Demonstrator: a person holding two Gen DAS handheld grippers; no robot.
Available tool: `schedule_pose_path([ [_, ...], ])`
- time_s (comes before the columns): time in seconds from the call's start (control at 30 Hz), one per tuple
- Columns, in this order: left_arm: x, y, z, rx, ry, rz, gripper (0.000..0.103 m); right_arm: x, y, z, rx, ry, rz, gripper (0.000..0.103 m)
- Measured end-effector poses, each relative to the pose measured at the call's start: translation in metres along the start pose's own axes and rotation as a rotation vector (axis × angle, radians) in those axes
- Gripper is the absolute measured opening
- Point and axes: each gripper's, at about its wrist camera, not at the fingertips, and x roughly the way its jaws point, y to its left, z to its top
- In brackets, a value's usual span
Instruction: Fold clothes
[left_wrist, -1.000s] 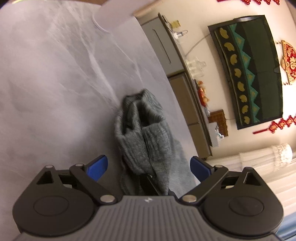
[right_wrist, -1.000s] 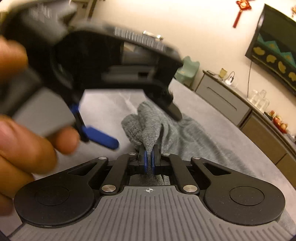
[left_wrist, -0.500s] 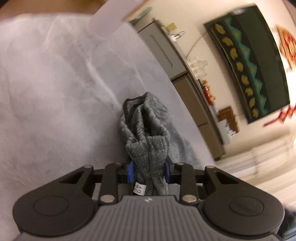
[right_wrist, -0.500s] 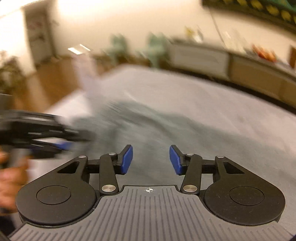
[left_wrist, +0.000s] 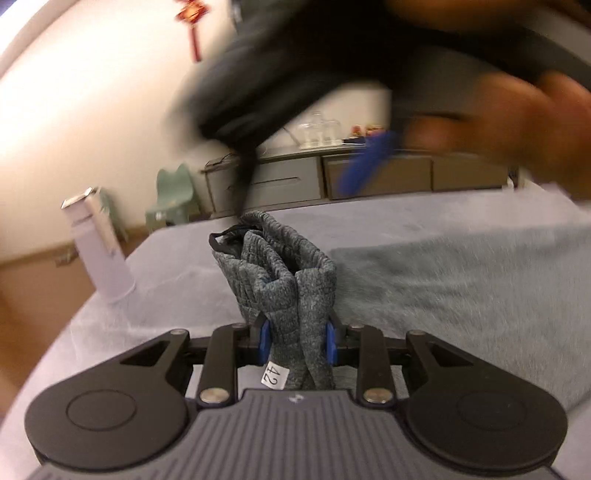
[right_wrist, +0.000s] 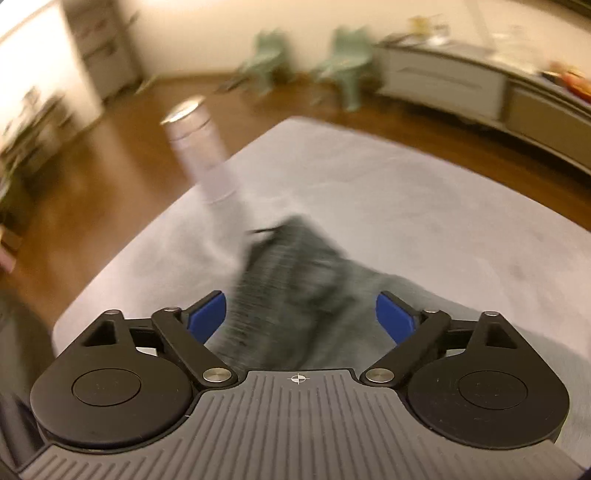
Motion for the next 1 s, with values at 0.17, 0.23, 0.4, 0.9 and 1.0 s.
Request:
schedule_pose_path([
  [0.17, -0.007, -0.02, -0.004, 0.116, -0.016, 0.013, 0.027, 0.063, 0.025, 0.013, -0.172, 0.2, -0.103, 0.077],
  [0.23, -0.013, -0.026, -0.005, 0.143, -0.026, 0.017, 0.027, 0.074, 0.024, 0.01, -0.195, 0.228, -0.149, 0.036],
  [0.4, -0.053, -0.054, 0.001, 0.186, -0.14, -0.086, 0.038, 0.001, -0.006, -0.013, -0.096, 0.065, -0.084, 0.025],
  [0.9, -0.013, 0.012, 0.012, -0.293, 0.107, -0.412, 0.045, -0.037, -0.184, -0.157, 0.378, -0.028, -0.128, 0.038],
  [1.0, 0.013, 0.035, 0.002, -0.425, 0.249, -0.394, 0.045, -0.052, -0.167, -0.149, 0.285, -0.056, -0.293, 0.06],
])
